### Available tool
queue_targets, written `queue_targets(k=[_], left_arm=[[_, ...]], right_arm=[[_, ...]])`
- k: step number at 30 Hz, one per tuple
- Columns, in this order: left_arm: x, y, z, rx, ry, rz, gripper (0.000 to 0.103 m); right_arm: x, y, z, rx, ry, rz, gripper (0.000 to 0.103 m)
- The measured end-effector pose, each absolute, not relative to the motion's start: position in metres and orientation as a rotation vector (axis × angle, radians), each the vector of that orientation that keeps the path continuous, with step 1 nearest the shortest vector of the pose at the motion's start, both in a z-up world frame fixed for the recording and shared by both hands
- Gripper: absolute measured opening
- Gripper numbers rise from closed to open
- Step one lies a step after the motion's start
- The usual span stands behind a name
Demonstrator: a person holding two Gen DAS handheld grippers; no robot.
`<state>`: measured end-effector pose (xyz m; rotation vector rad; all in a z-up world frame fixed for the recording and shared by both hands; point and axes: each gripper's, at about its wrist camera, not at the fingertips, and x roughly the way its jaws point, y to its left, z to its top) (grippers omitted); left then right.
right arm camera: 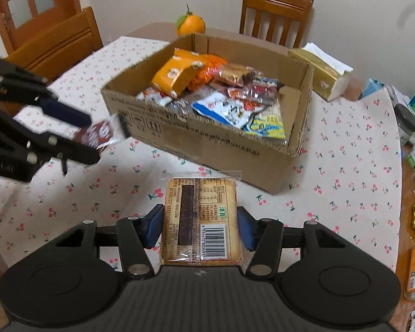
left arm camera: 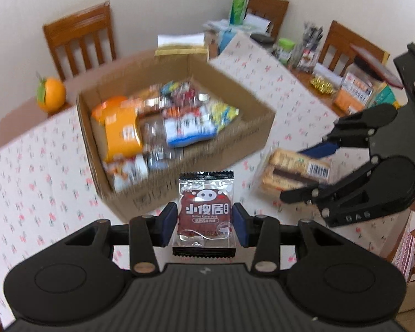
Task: Organize snacks
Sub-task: 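Carry both packets over the box and open both grippers inside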
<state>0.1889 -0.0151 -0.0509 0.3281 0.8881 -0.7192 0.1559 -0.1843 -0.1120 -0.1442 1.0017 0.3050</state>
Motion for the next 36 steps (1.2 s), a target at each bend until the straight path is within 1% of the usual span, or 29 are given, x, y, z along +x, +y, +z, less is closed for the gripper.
queue_targets(k=[7, 13, 16, 17, 18, 20, 22, 23, 27, 36], left_arm=[[0.223, -0.033, -0.027, 0.349, 0.776, -0.718, 0.042], [0.255, -0.051, -0.034, 0.347, 0.751, -0.680, 0.043], [0.259, -0.053, -0.042, 0.344, 0.746, -0.672, 0.051], [0.259, -0.052, -0.044, 0.340, 0.745, -0.668, 0.060], [0.256, -0.051, -0.045, 0.335, 0.740, -0.660, 0.075], [0.248, -0.045, -0.045, 0.316, 0.713, -0.648, 0.085], [0.240, -0.039, -0.043, 0.295, 0.693, -0.645, 0.088], [0.235, -0.036, -0.043, 0.290, 0.689, -0.635, 0.095], [0.214, -0.022, -0.038, 0.281, 0.623, -0.560, 0.100], [0.188, 0.005, -0.039, 0.196, 0.629, -0.447, 0.101]], right_arm=[[0.154, -0.191, -0.086, -0.120, 0.951, 0.317, 0.060], [0.155, -0.195, -0.074, -0.118, 0.915, 0.308, 0.060], [0.156, -0.197, -0.070, -0.119, 0.905, 0.302, 0.060], [0.156, -0.197, -0.069, -0.120, 0.901, 0.301, 0.060], [0.156, -0.197, -0.068, -0.121, 0.898, 0.299, 0.060], [0.157, -0.197, -0.066, -0.125, 0.893, 0.297, 0.060], [0.159, -0.199, -0.064, -0.126, 0.886, 0.293, 0.060], [0.161, -0.200, -0.063, -0.125, 0.883, 0.291, 0.060], [0.169, -0.203, -0.057, -0.126, 0.866, 0.283, 0.060], [0.207, -0.203, -0.047, -0.141, 0.822, 0.276, 0.060]])
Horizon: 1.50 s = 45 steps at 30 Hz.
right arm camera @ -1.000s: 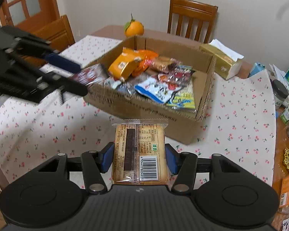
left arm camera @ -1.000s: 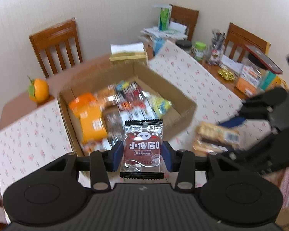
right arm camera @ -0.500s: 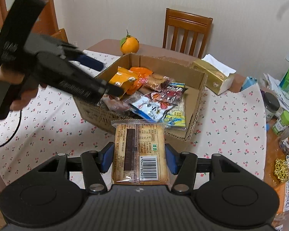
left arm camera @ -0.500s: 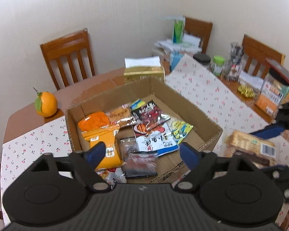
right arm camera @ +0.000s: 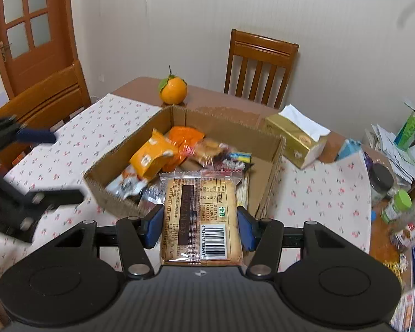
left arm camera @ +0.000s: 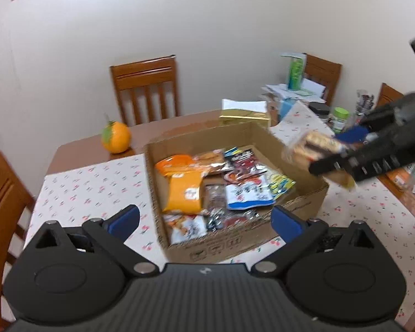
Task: Organize snacks
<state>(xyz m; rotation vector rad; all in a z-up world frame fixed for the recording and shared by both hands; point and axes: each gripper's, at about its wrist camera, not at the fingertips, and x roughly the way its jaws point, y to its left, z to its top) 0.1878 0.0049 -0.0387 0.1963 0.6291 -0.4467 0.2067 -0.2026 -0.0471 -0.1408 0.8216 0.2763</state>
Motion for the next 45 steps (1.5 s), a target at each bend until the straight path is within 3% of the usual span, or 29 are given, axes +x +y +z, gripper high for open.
queue_targets(k=[13, 15, 17, 19, 35, 45], left_arm=[[0.168, 0.027, -0.046, 0.261, 0.643, -0.265, 0.101], [0.169, 0.029, -0.046, 0.235, 0.662, -0.269, 0.101], [0.170, 0.030, -0.046, 0.209, 0.683, -0.274, 0.101], [0.171, 0.029, -0.046, 0.190, 0.696, -0.275, 0.101], [0.188, 0.010, -0.025, 0.137, 0.857, -0.167, 0.101], [0.181, -0.004, 0.019, 0.129, 0.808, -0.175, 0.101]], right_arm=[[0.273, -0.186, -0.078, -0.216, 0.837, 0.311, 0.061], [0.273, -0.184, -0.081, -0.224, 0.839, 0.312, 0.069], [0.269, -0.183, -0.080, -0.224, 0.832, 0.307, 0.096], [0.262, -0.183, -0.077, -0.205, 0.827, 0.303, 0.103], [0.192, -0.184, -0.062, 0.038, 1.068, -0.118, 0.103], [0.166, -0.179, -0.006, 0.037, 0.932, -0.155, 0.103]])
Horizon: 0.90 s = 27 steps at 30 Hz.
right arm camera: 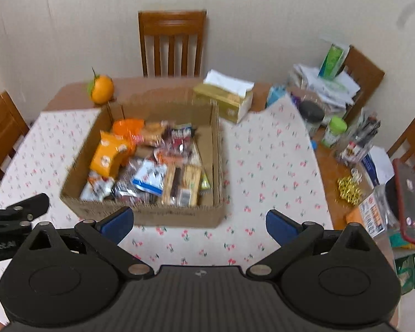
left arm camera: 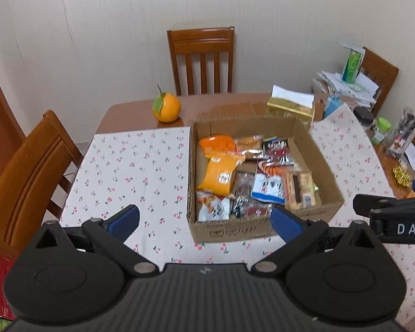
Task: Organize snacks
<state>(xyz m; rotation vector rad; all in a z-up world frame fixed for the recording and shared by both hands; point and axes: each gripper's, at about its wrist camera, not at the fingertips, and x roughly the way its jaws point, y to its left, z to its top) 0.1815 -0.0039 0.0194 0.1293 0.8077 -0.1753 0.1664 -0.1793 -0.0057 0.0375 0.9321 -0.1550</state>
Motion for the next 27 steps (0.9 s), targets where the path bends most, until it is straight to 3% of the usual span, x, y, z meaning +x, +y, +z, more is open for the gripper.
queue_targets(k=[27], left_arm=[[0.176, -0.006, 0.030, 0.123, 0.788, -0.156, 0.101]], right_arm=[[0.156, -0.170, 0.015, 0.015, 0.873, -0.151, 0.103]])
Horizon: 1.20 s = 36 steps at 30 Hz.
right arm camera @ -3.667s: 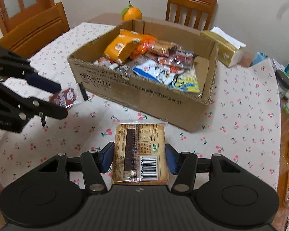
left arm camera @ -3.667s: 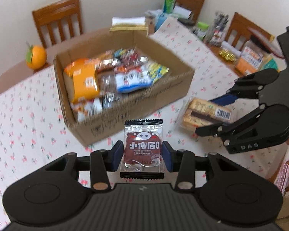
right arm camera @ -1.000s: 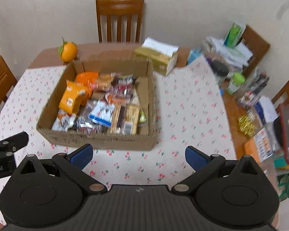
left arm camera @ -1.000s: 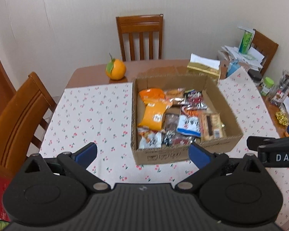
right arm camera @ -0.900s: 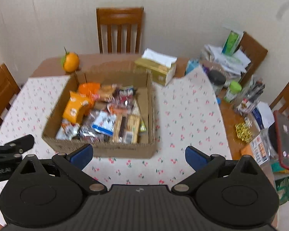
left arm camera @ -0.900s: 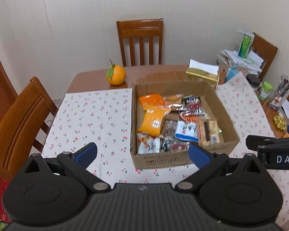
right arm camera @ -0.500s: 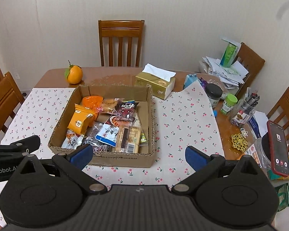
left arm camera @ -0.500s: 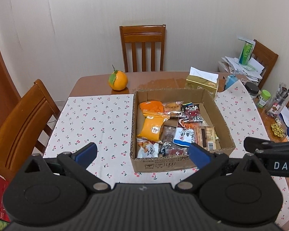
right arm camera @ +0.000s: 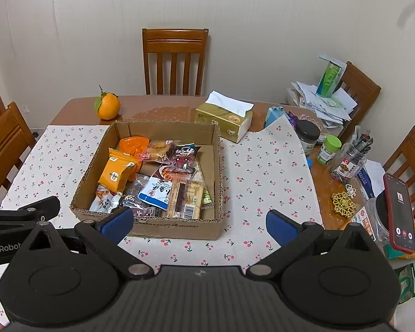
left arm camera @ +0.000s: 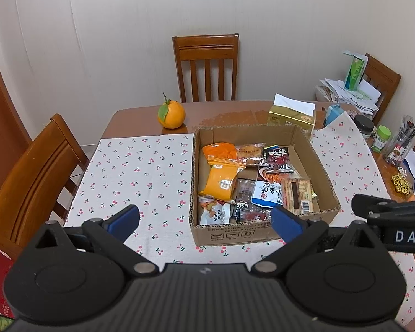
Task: Organize snacks
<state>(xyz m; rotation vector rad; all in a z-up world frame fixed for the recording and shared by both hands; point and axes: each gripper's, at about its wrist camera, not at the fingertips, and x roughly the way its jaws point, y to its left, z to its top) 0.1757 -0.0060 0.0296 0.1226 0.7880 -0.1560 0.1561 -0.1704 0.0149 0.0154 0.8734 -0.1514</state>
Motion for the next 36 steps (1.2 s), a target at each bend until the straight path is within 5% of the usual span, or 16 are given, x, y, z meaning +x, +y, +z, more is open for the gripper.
queue_targets(k=[36], left_arm=[[0.1791, -0.0086, 0.0291, 0.125, 0.801, -0.146, 0.101]], right_arm=[[0.1645, -0.1723, 0.0162, 0.018, 0.867, -0.154, 0.103]])
